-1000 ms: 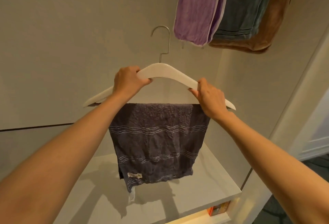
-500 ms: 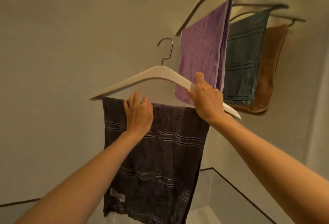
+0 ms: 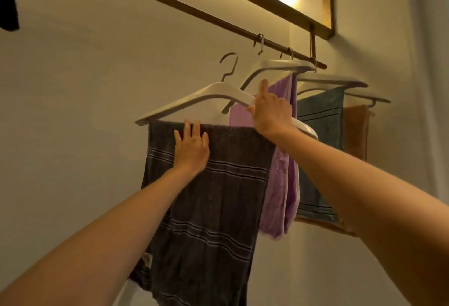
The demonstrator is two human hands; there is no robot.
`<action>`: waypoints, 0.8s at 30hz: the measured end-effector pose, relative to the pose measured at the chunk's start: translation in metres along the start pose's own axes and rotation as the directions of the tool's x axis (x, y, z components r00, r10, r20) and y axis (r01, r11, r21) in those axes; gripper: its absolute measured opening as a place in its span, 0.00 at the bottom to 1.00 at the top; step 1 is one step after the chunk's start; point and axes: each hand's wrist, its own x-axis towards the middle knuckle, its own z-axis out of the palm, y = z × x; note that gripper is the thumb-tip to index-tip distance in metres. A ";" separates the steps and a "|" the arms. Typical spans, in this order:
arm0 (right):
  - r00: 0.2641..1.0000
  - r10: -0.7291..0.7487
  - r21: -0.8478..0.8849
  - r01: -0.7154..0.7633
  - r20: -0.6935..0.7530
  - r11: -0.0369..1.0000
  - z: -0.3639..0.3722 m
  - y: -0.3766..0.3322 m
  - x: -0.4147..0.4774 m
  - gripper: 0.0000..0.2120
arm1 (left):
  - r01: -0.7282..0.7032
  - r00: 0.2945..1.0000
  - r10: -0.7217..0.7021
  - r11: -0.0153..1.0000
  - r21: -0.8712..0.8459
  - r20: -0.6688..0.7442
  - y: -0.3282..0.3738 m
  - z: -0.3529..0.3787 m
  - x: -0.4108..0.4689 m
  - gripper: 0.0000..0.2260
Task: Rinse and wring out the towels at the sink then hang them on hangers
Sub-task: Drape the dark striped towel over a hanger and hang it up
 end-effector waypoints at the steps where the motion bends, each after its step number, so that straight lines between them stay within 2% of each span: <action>1: 1.000 0.007 -0.008 -0.007 -0.011 1.000 0.004 0.003 0.011 0.25 | -0.005 1.000 0.005 1.000 0.011 0.006 0.001 0.004 0.016 0.17; 3: 1.000 0.014 -0.024 -0.015 -0.028 1.000 0.013 0.008 0.027 0.25 | 0.002 0.998 -0.004 0.999 0.036 0.066 0.004 0.007 0.041 0.17; 9: 0.984 0.003 -0.014 -0.005 -0.178 1.000 0.018 0.018 0.100 0.23 | -0.079 0.997 0.075 0.983 0.167 0.030 0.018 -0.006 0.117 0.18; 12: 0.977 0.011 -0.035 -0.018 -0.211 0.999 0.017 0.022 0.131 0.23 | -0.065 0.998 0.062 0.985 0.158 0.028 0.027 -0.007 0.150 0.18; 17: 0.970 0.013 -0.058 -0.028 -0.244 0.998 0.019 0.027 0.164 0.18 | 0.001 0.999 -0.002 1.000 0.021 0.037 0.043 -0.011 0.183 0.20; 21: 0.979 0.040 -0.031 -0.047 -0.201 0.998 0.030 0.033 0.178 0.18 | -0.039 0.998 0.037 0.998 0.038 0.058 0.030 0.008 0.209 0.20; 24: 0.983 0.042 -0.042 -0.050 -0.179 0.998 0.036 0.034 0.183 0.16 | 0.003 0.997 0.006 0.993 -0.114 0.082 0.027 0.018 0.217 0.21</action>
